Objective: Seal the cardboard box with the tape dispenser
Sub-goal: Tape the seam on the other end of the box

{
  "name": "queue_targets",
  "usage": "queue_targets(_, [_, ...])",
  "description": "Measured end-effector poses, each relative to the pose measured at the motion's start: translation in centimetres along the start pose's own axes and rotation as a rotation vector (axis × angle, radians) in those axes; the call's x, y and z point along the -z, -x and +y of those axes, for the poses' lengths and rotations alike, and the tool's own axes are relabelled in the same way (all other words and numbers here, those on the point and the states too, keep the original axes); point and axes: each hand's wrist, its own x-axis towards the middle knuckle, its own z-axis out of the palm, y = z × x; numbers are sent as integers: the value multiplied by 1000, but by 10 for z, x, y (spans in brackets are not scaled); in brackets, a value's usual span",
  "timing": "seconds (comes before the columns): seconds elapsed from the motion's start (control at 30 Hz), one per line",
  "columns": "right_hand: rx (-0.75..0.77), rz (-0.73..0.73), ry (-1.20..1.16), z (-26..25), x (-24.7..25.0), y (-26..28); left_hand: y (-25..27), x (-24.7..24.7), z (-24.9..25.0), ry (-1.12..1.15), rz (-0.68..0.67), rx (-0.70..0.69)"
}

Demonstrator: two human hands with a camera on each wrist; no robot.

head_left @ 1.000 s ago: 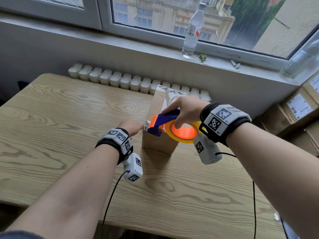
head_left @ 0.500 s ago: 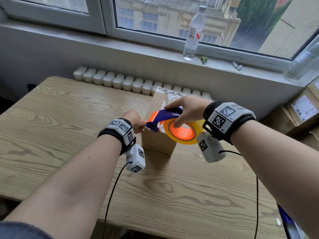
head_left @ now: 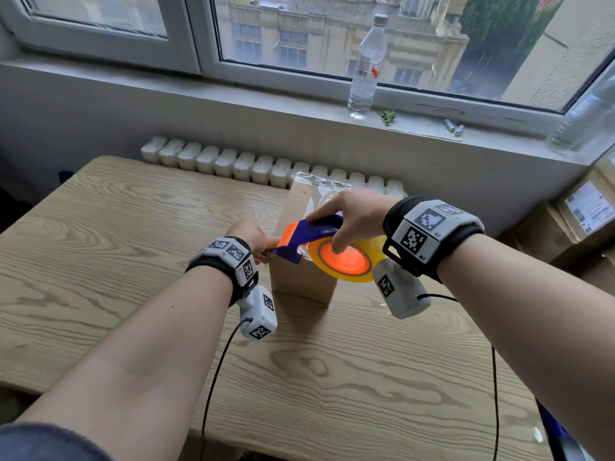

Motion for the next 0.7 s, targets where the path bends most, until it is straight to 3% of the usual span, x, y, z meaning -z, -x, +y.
queue_targets(0.43, [-45,-50,29,41,7,41,5,1,-1,-19,-8,1])
queue_targets(0.7, [-49,-36,49,45,-4,41,7,-4,-1,-57,72,-17])
